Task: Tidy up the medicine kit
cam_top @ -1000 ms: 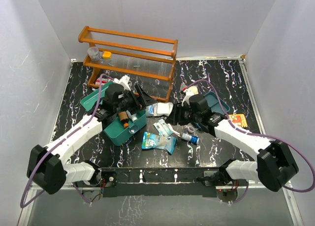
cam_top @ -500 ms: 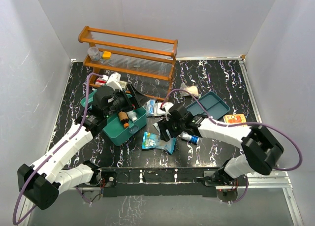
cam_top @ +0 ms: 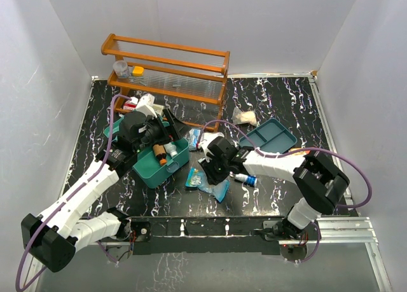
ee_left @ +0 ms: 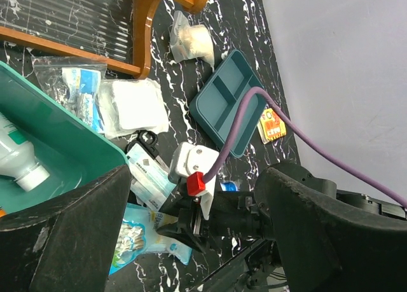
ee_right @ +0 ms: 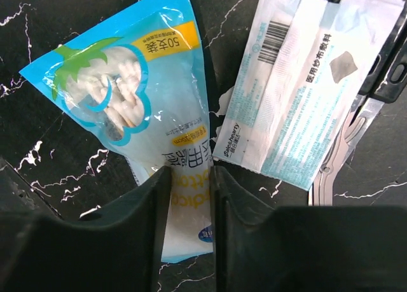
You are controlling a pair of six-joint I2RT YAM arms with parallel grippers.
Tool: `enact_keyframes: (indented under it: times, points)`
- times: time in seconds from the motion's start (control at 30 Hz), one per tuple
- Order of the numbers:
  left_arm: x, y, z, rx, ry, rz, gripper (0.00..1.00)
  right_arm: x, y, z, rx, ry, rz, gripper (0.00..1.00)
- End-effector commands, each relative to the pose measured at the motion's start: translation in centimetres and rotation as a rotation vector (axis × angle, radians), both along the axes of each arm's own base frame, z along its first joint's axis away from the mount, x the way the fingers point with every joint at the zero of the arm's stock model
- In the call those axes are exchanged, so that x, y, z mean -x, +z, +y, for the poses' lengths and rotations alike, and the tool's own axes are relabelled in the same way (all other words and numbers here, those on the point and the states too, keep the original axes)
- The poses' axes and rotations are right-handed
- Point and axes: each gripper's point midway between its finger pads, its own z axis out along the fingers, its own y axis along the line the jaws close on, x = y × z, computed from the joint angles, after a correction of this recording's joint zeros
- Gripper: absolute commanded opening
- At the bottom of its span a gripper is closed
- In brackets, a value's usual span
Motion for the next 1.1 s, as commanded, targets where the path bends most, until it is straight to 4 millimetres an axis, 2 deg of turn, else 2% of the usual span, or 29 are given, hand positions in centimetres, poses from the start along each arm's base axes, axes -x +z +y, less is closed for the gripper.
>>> enact_keyframes:
  times: [0.0,0.1,0.3,0.43,0.57,0.7,0.77,0.87,0.97,1.07]
  points:
    - [0.0,2.1,0.3,0.005,0.006,-0.057,0.85,-0.4,0.7,0.6,-0.005,0.022,-0.009,0.24]
    - [0.0,2.2,0.4,0.003,0.011,-0.058,0.85,-0.5,1.4,0.6,-0.018,0.006,-0.022,0.2]
    - [0.3,1.7,0.1,0.01,-0.005,-0.042,0.85,-0.7,4.6,1.1,-0.138,-0.047,-0.08,0.15]
    - [0.9,0.3,-0.7,0.048,-0.043,-0.01,0.86,-0.6,6.0,1.2,-0.234,-0.119,-0.103,0.16]
    - [1.0,-0.7,-0.4,0.054,-0.021,0.015,0.86,-1.0,7.7,0.8,-0.321,-0.22,-0.143,0.13]
    - [1.0,-1.2,-0.3,0.048,-0.013,0.028,0.86,-0.8,9.3,1.2,-0.431,-0.25,-0.151,0.1]
    - [1.0,-1.3,-0.2,0.044,-0.009,0.032,0.86,-0.4,9.1,1.3,-0.436,-0.229,-0.14,0.17]
    - [0.9,-1.1,0.0,0.04,-0.002,0.028,0.86,-0.5,7.4,0.7,-0.332,-0.222,-0.116,0.3]
    - [0.9,-1.1,0.1,0.036,0.003,0.024,0.86,-0.3,5.2,0.3,-0.225,-0.195,-0.076,0.33]
    - [1.0,-1.1,0.2,0.035,0.005,0.025,0.86,-0.5,3.9,-0.1,-0.159,-0.191,-0.068,0.32]
